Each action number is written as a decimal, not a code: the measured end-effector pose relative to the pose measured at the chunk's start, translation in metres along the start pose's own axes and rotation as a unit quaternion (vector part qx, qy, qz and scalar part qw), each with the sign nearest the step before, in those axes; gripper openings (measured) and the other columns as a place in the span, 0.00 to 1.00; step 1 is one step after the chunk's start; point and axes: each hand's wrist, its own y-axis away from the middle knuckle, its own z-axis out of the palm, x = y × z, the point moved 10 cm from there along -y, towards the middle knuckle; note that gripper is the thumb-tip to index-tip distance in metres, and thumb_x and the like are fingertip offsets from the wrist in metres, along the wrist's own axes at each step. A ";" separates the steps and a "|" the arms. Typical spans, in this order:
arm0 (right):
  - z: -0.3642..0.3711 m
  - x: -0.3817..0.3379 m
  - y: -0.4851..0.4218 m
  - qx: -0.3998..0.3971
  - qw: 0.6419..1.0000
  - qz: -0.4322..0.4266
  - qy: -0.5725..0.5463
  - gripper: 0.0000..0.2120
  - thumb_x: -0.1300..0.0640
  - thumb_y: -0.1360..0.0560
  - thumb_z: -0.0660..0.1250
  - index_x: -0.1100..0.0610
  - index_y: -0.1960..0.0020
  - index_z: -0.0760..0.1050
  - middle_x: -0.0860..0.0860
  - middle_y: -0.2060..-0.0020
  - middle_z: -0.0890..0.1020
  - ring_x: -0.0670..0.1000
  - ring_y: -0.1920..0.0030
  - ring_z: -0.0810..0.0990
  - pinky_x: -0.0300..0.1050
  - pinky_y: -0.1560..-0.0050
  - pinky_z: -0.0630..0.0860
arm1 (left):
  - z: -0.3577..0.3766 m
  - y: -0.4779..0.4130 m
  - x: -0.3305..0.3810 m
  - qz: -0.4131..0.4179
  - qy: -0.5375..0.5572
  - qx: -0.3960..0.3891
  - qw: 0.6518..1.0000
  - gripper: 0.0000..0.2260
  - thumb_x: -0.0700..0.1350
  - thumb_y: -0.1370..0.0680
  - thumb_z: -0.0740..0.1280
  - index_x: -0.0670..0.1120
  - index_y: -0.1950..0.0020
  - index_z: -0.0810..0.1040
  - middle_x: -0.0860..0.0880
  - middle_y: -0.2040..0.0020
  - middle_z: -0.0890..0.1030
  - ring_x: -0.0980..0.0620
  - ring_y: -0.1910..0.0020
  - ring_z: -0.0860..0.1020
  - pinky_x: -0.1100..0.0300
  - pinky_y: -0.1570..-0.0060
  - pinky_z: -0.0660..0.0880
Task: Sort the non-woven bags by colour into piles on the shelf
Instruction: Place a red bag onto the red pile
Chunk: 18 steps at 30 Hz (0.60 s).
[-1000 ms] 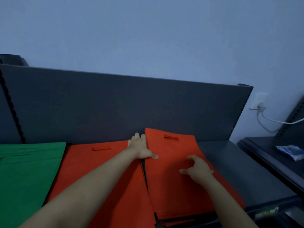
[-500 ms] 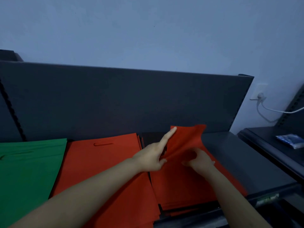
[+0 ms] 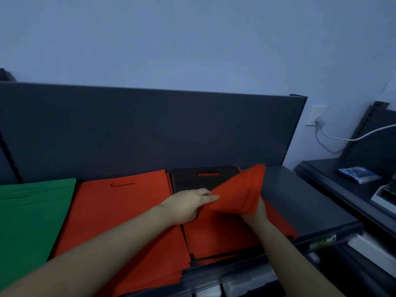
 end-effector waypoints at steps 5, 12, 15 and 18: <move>-0.019 -0.002 0.007 0.013 0.994 0.101 -0.045 0.38 0.52 0.35 0.80 0.59 0.30 0.68 0.55 0.37 0.77 0.54 0.38 0.76 0.42 0.37 0.70 | -0.051 0.007 -0.016 -0.078 0.240 0.209 0.945 0.16 0.35 0.21 0.62 0.46 0.35 0.77 0.51 0.40 0.81 0.60 0.43 0.78 0.65 0.39 0.72; -0.051 -0.063 -0.011 0.044 0.967 0.139 -0.210 0.27 0.43 0.30 0.73 0.58 0.37 0.75 0.52 0.44 0.81 0.55 0.45 0.81 0.56 0.39 0.75 | -0.104 0.060 -0.072 -0.248 0.636 0.298 0.667 0.15 0.33 0.25 0.68 0.44 0.40 0.78 0.45 0.48 0.84 0.50 0.53 0.83 0.55 0.52 0.81; -0.033 -0.098 -0.015 -0.034 0.967 0.130 -0.218 0.09 0.58 0.25 0.71 0.60 0.47 0.80 0.56 0.52 0.84 0.54 0.54 0.83 0.52 0.49 0.80 | -0.110 0.099 -0.104 -0.333 0.613 0.315 0.644 0.19 0.38 0.25 0.71 0.42 0.35 0.73 0.41 0.44 0.82 0.45 0.50 0.83 0.51 0.55 0.81; -0.001 -0.118 -0.006 -0.092 0.964 0.139 -0.207 0.02 0.62 0.23 0.67 0.58 0.53 0.79 0.56 0.54 0.83 0.54 0.55 0.83 0.51 0.51 0.80 | -0.110 0.141 -0.126 -0.402 0.567 0.302 0.652 0.17 0.38 0.24 0.71 0.39 0.37 0.74 0.42 0.49 0.82 0.48 0.59 0.83 0.58 0.67 0.80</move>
